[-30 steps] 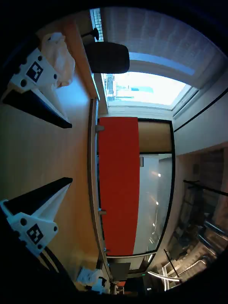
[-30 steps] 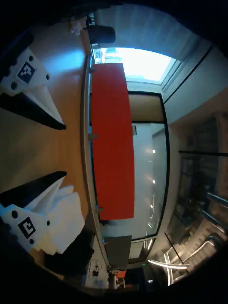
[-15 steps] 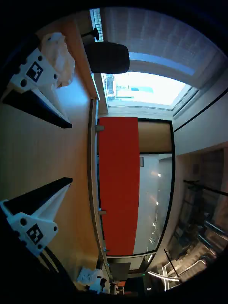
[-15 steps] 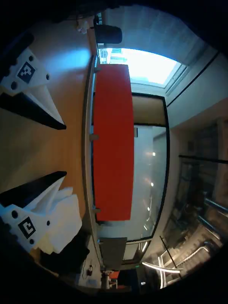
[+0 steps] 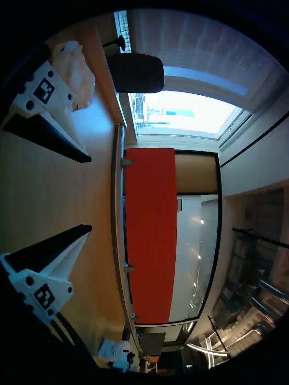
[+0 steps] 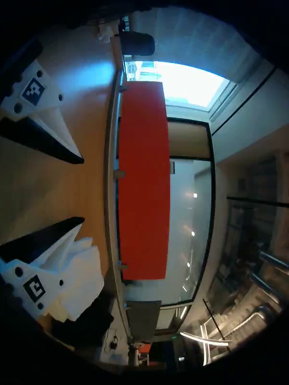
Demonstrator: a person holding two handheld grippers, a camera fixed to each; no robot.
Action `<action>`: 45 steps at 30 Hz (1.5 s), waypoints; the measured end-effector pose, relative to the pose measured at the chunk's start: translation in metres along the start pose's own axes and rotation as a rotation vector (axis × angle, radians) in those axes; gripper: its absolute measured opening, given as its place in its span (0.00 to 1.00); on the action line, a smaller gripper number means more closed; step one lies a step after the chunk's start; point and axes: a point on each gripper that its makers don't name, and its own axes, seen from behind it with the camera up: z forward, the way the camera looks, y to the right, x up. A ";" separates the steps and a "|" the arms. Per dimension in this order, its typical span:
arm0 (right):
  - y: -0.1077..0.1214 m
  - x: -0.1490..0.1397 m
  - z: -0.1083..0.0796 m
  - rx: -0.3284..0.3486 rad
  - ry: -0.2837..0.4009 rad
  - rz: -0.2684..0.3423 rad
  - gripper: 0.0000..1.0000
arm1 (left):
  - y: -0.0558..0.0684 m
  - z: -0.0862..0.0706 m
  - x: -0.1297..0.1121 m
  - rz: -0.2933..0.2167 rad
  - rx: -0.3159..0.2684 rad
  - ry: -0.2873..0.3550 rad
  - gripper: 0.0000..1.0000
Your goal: Fold towel
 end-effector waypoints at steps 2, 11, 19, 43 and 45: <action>0.000 0.000 0.000 0.000 0.000 0.000 1.00 | 0.000 0.000 0.000 0.000 0.000 0.000 0.96; 0.001 0.000 0.000 0.000 0.000 0.000 0.99 | 0.000 0.000 -0.001 0.000 0.000 0.000 0.96; 0.000 0.000 0.001 0.000 0.000 0.000 0.99 | 0.000 0.000 0.000 0.000 0.000 0.000 0.96; 0.000 0.000 0.001 0.000 0.000 0.000 0.99 | -0.001 0.000 -0.001 -0.001 0.000 0.000 0.96; 0.000 0.000 0.001 0.000 0.000 0.000 0.99 | -0.001 0.000 -0.001 -0.002 0.000 0.000 0.96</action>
